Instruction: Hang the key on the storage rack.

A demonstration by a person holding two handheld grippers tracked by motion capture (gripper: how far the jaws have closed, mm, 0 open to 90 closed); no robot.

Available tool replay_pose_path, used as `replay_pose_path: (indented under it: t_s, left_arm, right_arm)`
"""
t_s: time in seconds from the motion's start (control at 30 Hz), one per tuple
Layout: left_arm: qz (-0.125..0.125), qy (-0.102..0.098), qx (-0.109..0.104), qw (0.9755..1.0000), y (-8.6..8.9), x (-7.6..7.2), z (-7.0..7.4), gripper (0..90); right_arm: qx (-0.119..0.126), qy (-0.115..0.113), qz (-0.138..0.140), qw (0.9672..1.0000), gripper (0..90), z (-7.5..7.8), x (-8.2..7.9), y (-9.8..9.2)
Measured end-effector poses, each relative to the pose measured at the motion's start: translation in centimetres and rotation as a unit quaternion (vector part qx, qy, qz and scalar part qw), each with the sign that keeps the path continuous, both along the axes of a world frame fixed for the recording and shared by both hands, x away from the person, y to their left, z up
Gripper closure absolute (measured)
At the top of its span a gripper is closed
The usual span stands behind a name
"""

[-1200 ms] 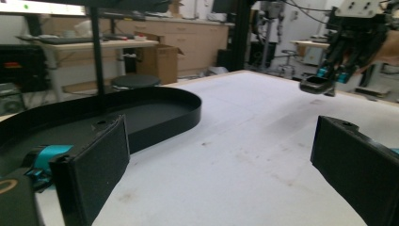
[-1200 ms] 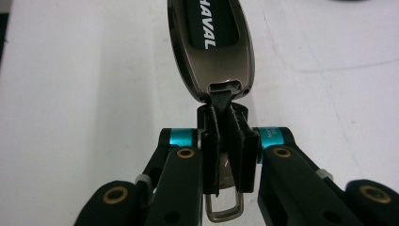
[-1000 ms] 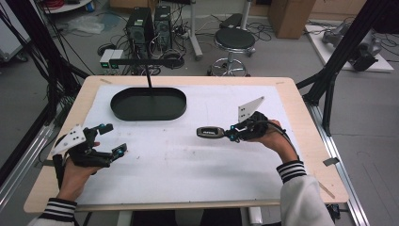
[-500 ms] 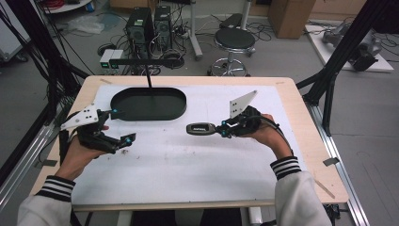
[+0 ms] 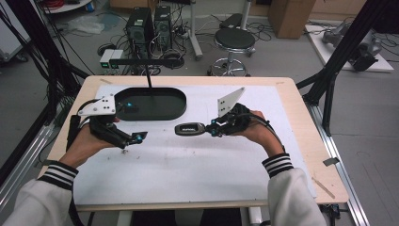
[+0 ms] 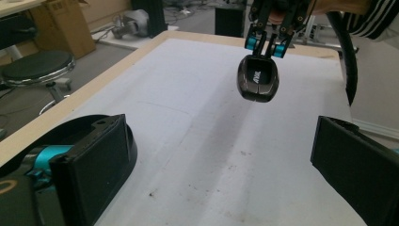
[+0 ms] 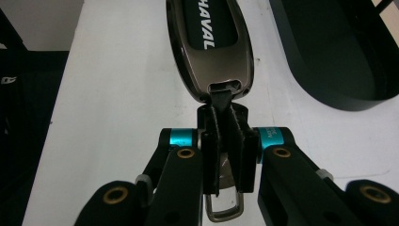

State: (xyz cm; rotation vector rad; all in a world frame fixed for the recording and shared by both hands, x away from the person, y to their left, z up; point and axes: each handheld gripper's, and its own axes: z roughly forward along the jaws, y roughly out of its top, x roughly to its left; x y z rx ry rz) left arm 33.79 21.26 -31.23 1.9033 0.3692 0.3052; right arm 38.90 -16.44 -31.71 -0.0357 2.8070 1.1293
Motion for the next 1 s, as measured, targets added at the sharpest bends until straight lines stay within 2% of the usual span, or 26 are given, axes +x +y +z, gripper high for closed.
replay_pose_path:
  t_s: [0.17, 0.3, 0.43, 0.63, 0.77, 0.87, 1.0]
  left_arm:
    - [-0.016, 0.005, 0.033, 0.9993, -1.1, 0.5, 0.3, 5.5]
    - [-0.027, 0.013, 0.042, 0.9987, -2.0, 0.9, 0.4, 5.5]
    - [-0.043, 0.019, 0.055, 0.9974, -3.3, 1.2, 0.4, 5.5]
    - [-0.069, 0.027, 0.09, 0.9932, -5.5, 1.9, 0.4, 5.5]
    - [-0.078, 0.03, 0.105, 0.991, -6.9, 2.3, 0.2, 5.5]
    - [-0.078, 0.041, 0.115, 0.9894, -7.7, 2.6, 0.0, 5.5]
    - [-0.086, 0.049, 0.14, 0.9852, -9.3, 2.6, -0.3, 5.6]
  right_arm:
    - [-0.005, 0.0, 0.005, 1.0, 84.3, 0.1, -0.2, 0.8]
    - [-0.019, 0.002, 0.014, 0.9997, 84.3, 0.6, -0.5, 1.8]
    - [-0.02, 0.0, 0.018, 0.9996, 84.3, 0.9, -0.5, 2.3]
    - [-0.025, -0.003, 0.02, 0.9995, 84.3, 1.1, -0.6, 2.6]
    - [-0.029, -0.002, 0.019, 0.9994, 84.2, 1.0, -0.6, 2.6]
    - [-0.034, -0.005, 0.019, 0.9992, 84.2, 1.0, -0.6, 2.6]
    - [-0.035, -0.005, 0.018, 0.9992, 84.3, 0.9, -0.6, 2.6]
